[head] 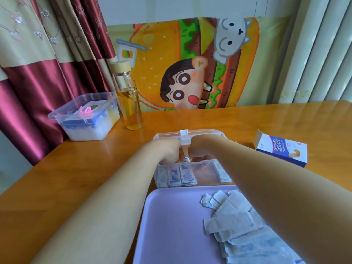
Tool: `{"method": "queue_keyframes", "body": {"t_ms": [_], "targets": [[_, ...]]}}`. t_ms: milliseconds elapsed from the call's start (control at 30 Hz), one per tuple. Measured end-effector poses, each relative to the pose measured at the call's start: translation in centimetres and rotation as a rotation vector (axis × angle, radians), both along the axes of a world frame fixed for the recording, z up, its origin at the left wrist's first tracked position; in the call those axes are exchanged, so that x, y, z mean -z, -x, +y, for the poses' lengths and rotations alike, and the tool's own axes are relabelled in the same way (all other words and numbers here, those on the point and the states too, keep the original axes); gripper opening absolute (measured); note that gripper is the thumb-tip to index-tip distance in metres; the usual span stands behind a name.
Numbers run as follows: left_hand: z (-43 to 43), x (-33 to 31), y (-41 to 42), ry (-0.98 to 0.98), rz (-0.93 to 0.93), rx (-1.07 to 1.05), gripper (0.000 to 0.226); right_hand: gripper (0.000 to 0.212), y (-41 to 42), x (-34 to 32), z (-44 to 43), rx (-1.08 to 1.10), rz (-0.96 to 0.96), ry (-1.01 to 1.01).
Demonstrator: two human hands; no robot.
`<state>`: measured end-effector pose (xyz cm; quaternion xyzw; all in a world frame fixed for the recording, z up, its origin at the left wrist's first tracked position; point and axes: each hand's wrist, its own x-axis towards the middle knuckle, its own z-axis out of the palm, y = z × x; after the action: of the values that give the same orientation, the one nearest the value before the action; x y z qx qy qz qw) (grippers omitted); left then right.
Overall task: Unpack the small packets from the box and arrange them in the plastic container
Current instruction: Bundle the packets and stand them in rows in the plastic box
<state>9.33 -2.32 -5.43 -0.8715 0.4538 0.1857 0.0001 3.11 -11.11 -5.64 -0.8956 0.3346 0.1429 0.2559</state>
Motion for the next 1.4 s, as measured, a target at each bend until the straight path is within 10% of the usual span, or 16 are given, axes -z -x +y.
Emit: {"method": "queue_keyframes", "body": {"t_ms": [1100, 1400], "targets": [[-0.3, 1.0, 0.1, 0.06, -0.077, -0.08, 0.035, 0.032, 1.1, -0.4, 0.2, -0.105, 0.085, 0.112], [1.8, -0.3, 2.0, 0.518, -0.047, -0.138, 0.031, 0.029, 4.4, -2.6, -0.4, -0.154, -0.26, 0.216]]}}
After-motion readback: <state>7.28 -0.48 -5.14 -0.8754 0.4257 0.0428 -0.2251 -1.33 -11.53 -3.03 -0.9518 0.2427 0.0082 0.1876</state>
